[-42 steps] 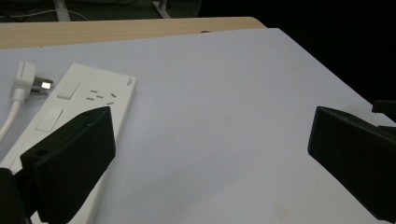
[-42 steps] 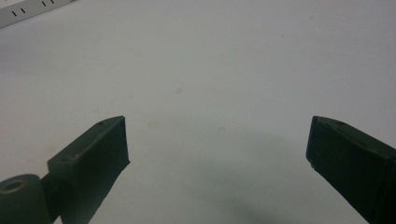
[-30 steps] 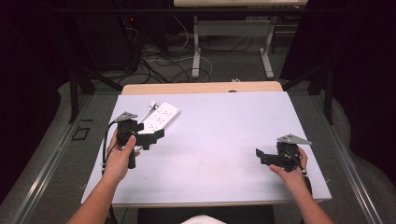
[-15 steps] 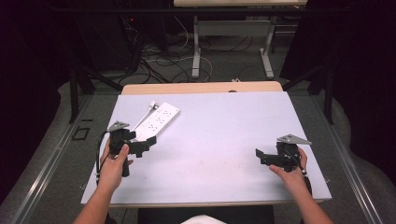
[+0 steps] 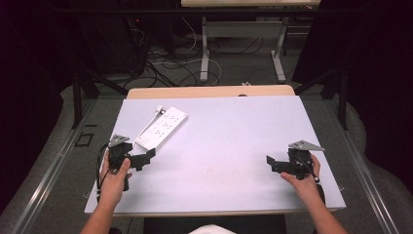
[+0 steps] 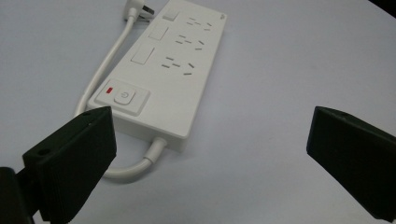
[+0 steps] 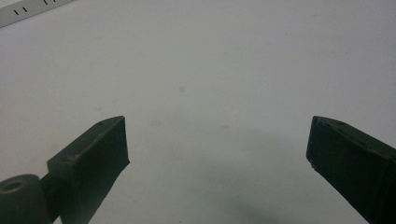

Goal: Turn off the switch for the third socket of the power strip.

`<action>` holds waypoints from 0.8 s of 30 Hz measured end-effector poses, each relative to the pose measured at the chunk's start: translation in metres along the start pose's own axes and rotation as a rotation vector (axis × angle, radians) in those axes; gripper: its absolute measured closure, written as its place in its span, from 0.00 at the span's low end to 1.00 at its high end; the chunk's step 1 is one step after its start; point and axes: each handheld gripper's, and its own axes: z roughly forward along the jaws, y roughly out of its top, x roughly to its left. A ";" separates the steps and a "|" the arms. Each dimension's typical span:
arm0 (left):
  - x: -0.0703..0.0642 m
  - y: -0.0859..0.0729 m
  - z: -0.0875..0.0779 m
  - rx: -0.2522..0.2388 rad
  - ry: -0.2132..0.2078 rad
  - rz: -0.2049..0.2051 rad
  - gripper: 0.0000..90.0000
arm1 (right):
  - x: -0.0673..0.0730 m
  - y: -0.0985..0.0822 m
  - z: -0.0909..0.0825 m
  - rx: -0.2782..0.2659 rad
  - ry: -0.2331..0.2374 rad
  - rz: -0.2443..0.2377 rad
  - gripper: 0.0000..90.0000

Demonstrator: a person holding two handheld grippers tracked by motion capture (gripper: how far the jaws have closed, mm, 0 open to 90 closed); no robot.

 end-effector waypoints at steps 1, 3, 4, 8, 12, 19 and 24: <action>0.001 -0.002 0.001 -0.007 0.015 0.000 0.01 | 0.000 0.000 0.000 0.000 -0.001 0.000 0.05; 0.003 -0.004 0.001 0.007 0.034 0.002 0.01 | 0.000 0.000 0.000 0.001 -0.001 -0.001 0.05; 0.004 -0.005 0.001 0.010 0.047 0.008 0.01 | 0.000 0.000 0.000 0.000 -0.001 -0.003 0.05; 0.007 -0.010 0.004 0.019 0.074 0.006 0.00 | -0.001 0.000 0.001 -0.003 -0.001 -0.009 0.05; 0.011 -0.014 0.006 0.020 0.096 -0.001 0.00 | -0.001 0.000 0.001 0.001 -0.003 -0.004 0.05; 0.018 -0.020 0.008 0.040 0.120 -0.006 0.00 | -0.001 -0.001 0.002 0.002 -0.001 -0.008 0.05; 0.021 -0.023 0.009 0.045 0.133 0.003 0.00 | -0.002 -0.001 0.002 0.005 -0.004 -0.013 0.05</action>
